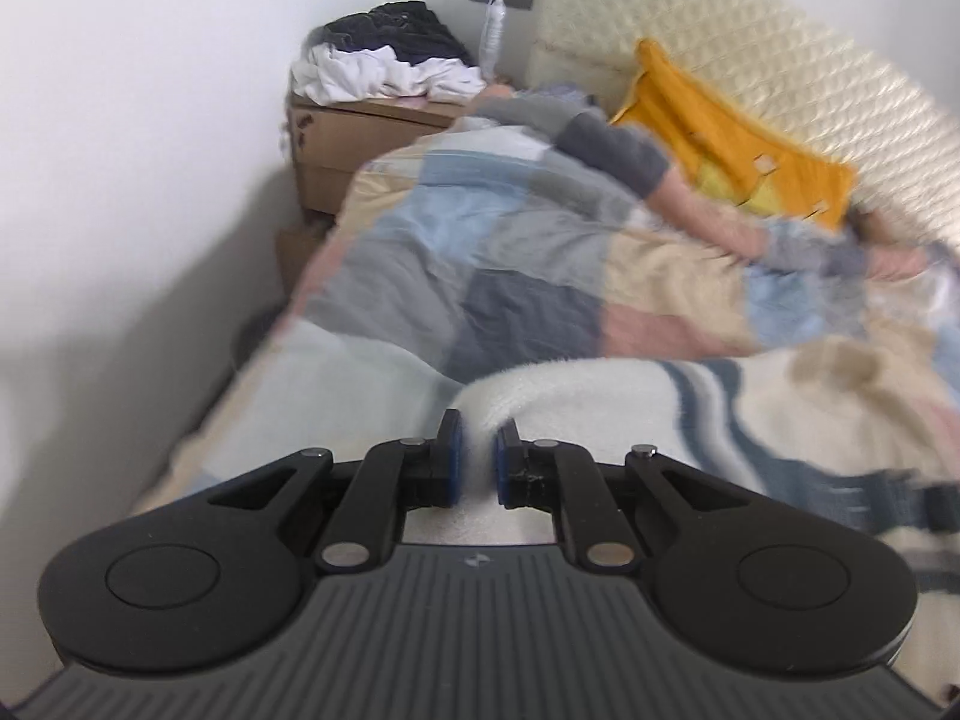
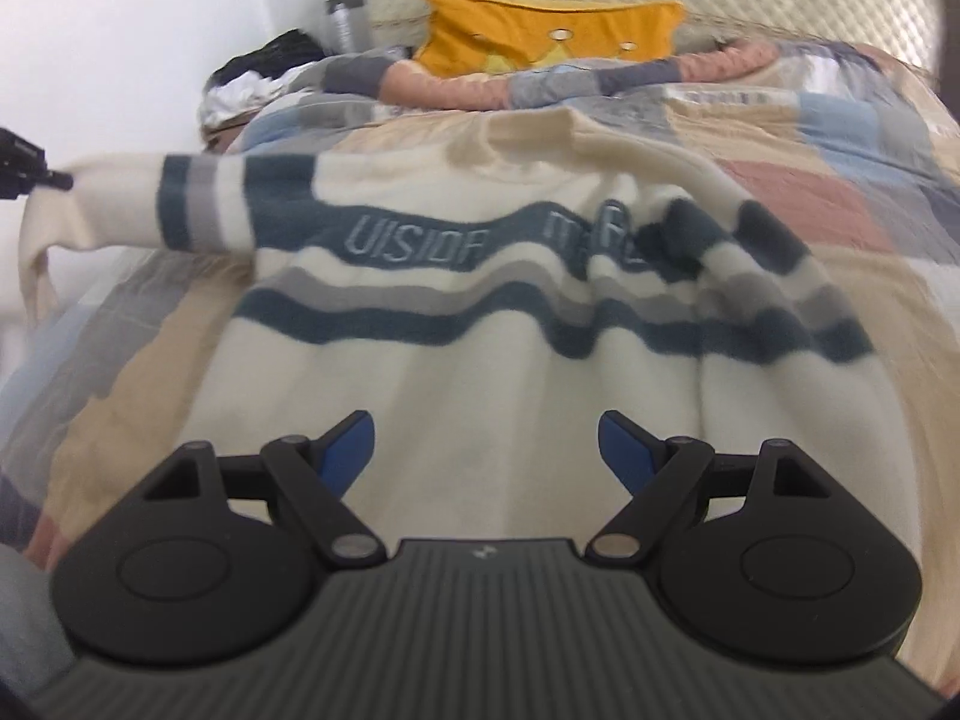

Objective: Fold large clothes
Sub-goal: 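Smooth the sweater body with both grippers, then close the left gripper on the hem, then open the left gripper to release the sweater hem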

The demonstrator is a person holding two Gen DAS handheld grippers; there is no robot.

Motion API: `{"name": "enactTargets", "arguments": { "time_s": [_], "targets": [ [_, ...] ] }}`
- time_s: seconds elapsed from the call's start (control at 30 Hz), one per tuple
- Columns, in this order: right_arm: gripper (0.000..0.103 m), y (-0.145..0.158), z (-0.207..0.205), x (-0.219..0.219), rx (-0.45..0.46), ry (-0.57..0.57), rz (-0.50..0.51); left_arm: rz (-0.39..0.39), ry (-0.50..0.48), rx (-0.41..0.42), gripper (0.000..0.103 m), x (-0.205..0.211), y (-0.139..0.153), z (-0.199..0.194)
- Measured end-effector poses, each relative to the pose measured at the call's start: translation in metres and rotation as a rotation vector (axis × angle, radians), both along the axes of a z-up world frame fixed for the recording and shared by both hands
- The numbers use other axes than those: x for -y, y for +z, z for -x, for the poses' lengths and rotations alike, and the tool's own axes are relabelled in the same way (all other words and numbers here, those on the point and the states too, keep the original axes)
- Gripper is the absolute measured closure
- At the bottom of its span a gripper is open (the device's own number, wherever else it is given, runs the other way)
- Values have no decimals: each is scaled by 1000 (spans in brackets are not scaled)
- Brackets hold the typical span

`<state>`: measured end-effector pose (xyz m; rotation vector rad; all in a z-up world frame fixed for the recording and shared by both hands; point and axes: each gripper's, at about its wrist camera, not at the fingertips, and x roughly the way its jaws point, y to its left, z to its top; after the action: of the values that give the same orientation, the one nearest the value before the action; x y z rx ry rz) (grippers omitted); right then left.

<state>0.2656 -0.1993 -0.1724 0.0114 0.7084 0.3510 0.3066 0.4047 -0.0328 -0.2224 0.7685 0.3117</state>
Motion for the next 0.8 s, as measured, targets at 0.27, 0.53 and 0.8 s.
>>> {"name": "enactTargets", "arguments": {
  "time_s": [0.27, 0.53, 0.8],
  "targets": [
    [20, -34, 5, 29, -66, -111, -2, -2, 77, -176, 90, -43, -103, -62],
    [20, -37, 8, 30, -24, -88, 45, 15, 73, -176, 89, -38, -131, -57],
    [20, -13, 22, 28, 47, 5, 5, -35, 76, -167, 50, 8, -83, -34]
  ]
}}
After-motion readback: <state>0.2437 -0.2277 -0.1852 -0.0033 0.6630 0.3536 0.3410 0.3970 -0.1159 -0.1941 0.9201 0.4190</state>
